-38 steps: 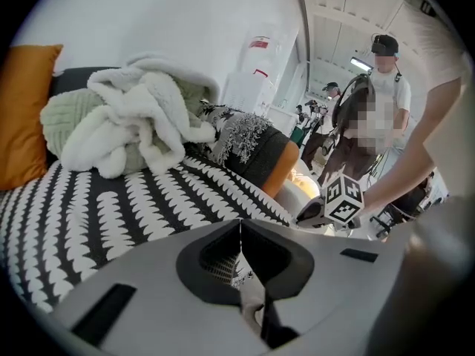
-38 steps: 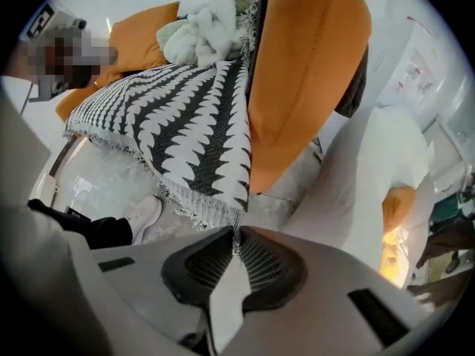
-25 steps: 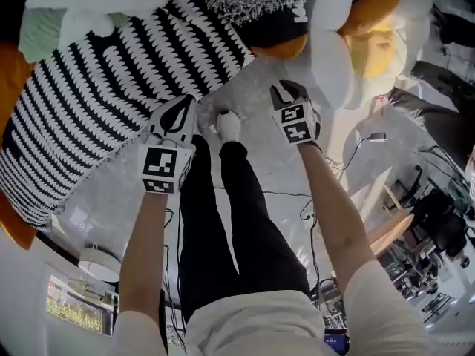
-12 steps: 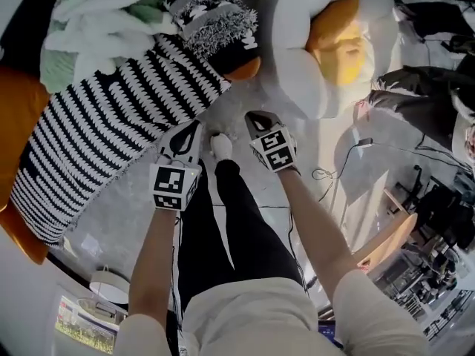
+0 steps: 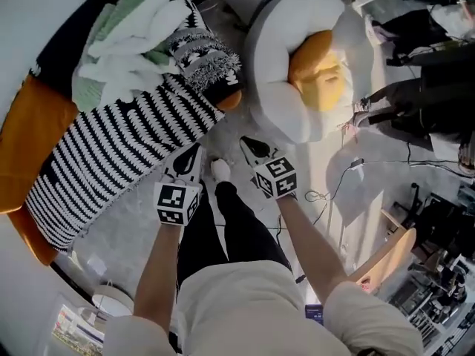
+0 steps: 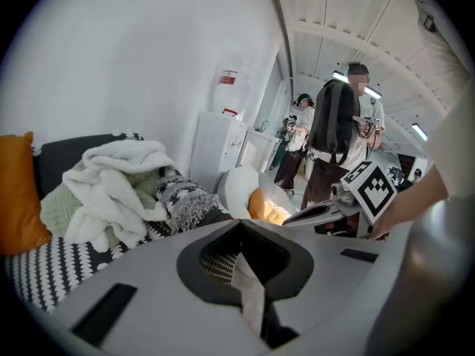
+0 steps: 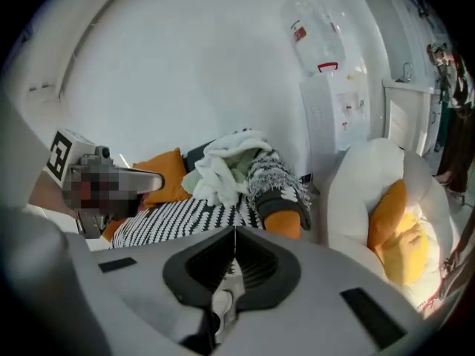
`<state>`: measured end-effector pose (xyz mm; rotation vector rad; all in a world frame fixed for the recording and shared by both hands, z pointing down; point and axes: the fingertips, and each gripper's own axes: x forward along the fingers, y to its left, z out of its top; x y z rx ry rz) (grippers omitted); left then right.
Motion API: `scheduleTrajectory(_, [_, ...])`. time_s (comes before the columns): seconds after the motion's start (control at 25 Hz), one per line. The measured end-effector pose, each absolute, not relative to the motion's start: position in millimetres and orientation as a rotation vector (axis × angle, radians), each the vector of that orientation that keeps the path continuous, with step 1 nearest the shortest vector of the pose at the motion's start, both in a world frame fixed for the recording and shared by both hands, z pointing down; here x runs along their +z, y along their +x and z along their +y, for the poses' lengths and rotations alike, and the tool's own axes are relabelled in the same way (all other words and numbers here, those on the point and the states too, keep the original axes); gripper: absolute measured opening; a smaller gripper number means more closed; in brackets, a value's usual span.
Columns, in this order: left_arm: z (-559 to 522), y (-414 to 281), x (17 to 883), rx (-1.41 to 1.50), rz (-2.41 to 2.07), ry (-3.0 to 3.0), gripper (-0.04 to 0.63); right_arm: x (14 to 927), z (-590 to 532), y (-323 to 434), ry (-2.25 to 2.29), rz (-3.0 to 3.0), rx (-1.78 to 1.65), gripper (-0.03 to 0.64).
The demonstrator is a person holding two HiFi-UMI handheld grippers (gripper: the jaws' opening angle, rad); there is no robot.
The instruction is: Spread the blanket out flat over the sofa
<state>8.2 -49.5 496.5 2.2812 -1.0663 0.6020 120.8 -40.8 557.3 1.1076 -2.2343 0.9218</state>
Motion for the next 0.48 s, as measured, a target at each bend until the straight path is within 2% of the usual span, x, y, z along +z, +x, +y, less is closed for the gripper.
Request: scheduleTrajectory(0.48, [-45,13,380,0.527,-1.213,2.305,0.018,418,-43,106,1.001,-2.483,0.8,0.025])
